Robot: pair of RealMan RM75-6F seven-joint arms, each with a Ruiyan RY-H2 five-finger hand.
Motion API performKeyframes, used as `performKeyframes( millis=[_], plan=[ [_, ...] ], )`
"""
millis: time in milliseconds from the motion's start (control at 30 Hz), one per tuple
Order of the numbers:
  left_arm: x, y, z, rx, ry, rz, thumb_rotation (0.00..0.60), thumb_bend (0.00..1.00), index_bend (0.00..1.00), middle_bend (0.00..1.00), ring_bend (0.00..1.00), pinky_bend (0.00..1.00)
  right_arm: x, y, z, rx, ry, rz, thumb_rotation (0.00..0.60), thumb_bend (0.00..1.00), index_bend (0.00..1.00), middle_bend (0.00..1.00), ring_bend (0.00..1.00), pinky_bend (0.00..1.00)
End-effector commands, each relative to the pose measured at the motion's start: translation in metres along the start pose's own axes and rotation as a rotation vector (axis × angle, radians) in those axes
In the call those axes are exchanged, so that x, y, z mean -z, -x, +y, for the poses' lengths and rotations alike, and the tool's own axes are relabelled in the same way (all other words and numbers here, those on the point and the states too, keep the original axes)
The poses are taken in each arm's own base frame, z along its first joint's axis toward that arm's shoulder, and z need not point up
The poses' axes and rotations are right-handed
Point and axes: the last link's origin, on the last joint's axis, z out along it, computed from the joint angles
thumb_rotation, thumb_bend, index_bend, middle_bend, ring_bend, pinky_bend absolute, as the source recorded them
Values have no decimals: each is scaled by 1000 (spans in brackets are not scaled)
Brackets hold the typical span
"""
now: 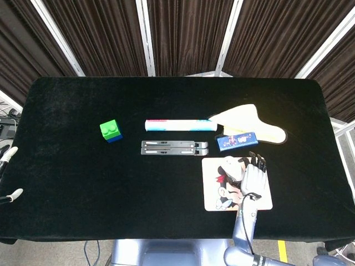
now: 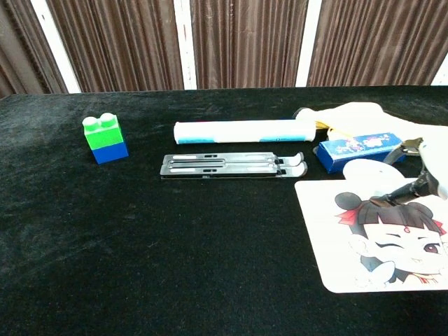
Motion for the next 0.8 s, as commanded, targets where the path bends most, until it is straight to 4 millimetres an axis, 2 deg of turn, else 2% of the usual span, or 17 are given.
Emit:
performKeyframes(
  millis=[33,800],
  plan=[
    [0,0,0,-1,0,0,600,175,0,0,0,0,0,0,5,-1,11,4,600,224,500,112,0,0],
    [0,1,2,-4,8,-5,600,176,0,0,0,0,7,-3,27,50,115,5,600,223,500,111,0,0]
  ],
)
